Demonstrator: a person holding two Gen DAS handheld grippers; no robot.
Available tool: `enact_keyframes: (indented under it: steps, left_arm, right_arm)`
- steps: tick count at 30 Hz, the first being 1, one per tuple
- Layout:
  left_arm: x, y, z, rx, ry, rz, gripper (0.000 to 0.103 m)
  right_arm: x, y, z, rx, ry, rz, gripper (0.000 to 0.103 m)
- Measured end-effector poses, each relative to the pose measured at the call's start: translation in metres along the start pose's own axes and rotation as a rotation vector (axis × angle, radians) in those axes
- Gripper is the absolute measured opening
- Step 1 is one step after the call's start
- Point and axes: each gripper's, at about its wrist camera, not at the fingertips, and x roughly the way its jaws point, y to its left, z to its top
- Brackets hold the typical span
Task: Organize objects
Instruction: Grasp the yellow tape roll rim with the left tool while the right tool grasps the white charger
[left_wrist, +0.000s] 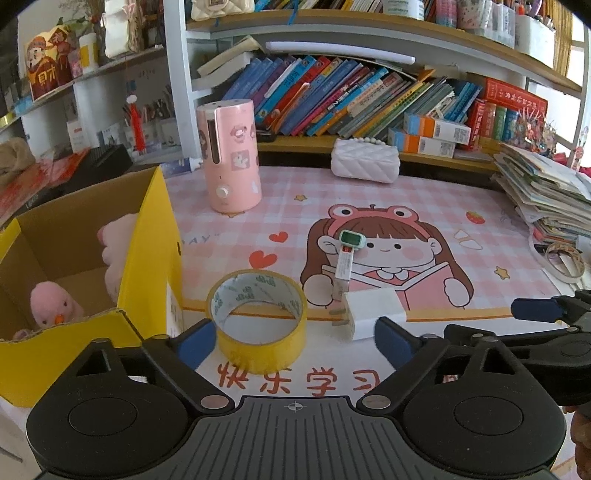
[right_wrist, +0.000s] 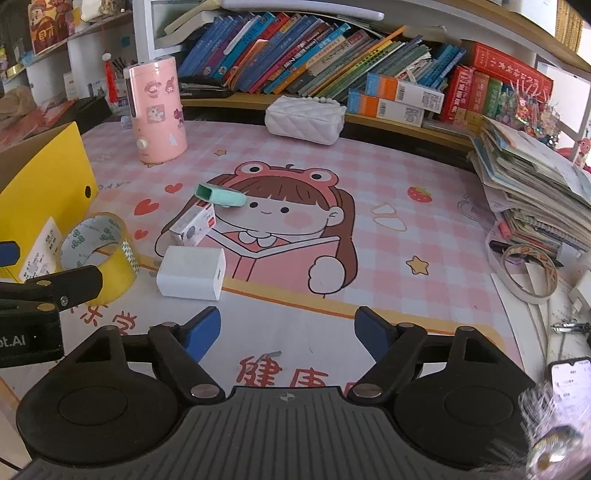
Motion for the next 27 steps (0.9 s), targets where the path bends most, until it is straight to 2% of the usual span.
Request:
enact_keyframes:
  steps: [2, 4, 14, 15, 17, 20, 22, 27]
  left_arm:
    - [0.003, 0.001, 0.001, -0.004, 0.007, 0.008, 0.077]
    - [0.008, 0.001, 0.002, 0.0, 0.021, 0.02, 0.069]
    - [0.032, 0.002, 0.012, 0.01, 0.044, 0.11, 0.067]
    - [0.035, 0.0, 0.013, 0.02, 0.049, 0.109, 0.065]
    - [0.04, -0.004, 0.014, 0.036, 0.057, 0.1, 0.057]
    - [0.047, -0.01, 0.015, 0.084, 0.066, 0.092, 0.053]
    - [0.058, -0.012, 0.014, 0.106, 0.102, 0.089, 0.05]
    - [0.081, -0.006, 0.009, 0.083, 0.202, 0.07, 0.041]
  right_arm:
    - [0.002, 0.001, 0.002, -0.007, -0.003, 0.015, 0.074]
    - [0.005, 0.001, 0.005, -0.012, -0.007, 0.026, 0.074]
    - [0.015, 0.008, 0.012, -0.062, -0.018, 0.084, 0.073]
    - [0.016, 0.007, 0.013, -0.065, -0.018, 0.086, 0.073]
    - [0.018, 0.007, 0.014, -0.071, -0.019, 0.091, 0.073]
    - [0.021, 0.007, 0.015, -0.083, -0.019, 0.104, 0.073]
    - [0.023, 0.008, 0.014, -0.092, -0.015, 0.109, 0.073]
    - [0.028, 0.009, 0.014, -0.106, 0.004, 0.122, 0.073]
